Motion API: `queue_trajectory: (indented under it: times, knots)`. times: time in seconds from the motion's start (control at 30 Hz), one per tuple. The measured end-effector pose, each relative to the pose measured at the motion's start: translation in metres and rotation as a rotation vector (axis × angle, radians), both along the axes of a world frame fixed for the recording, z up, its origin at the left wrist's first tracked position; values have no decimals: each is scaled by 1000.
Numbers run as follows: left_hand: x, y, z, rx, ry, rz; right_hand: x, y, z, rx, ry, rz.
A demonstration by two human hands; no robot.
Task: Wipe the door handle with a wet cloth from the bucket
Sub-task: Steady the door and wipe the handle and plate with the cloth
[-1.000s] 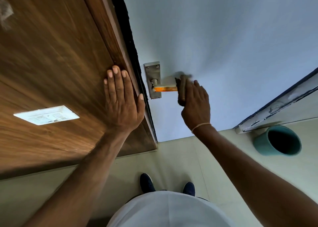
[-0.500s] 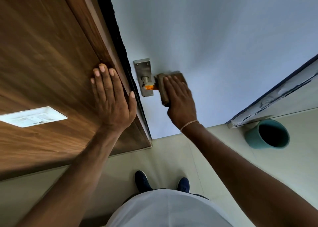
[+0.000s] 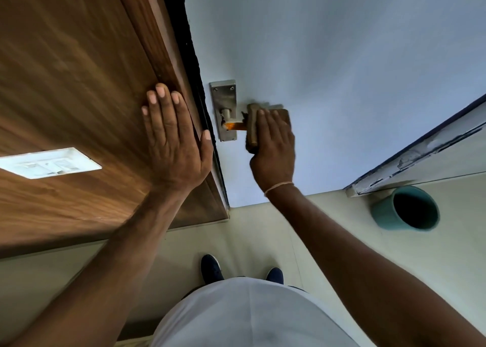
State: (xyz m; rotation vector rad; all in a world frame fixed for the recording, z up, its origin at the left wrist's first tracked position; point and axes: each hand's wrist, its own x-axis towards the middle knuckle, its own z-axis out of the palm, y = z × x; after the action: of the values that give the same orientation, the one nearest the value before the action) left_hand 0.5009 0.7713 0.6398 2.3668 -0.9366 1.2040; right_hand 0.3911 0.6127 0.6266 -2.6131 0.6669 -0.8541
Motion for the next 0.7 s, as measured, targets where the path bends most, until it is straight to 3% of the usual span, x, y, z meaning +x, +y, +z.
queue_trajectory:
  times: [0.13,0.37,0.53,0.7]
  knots:
    - [3,0,-1,10,1,-14,3,2,-2,-136,3,206]
    - [5,5,1,18,-26,-29,-28,-50,-18,-125,-29,151]
    - [2,2,1,1,-17,-18,-3,-29,-5,-427,20,480]
    - [3,5,1,19,-12,-34,9,-40,-15,-660,83,589]
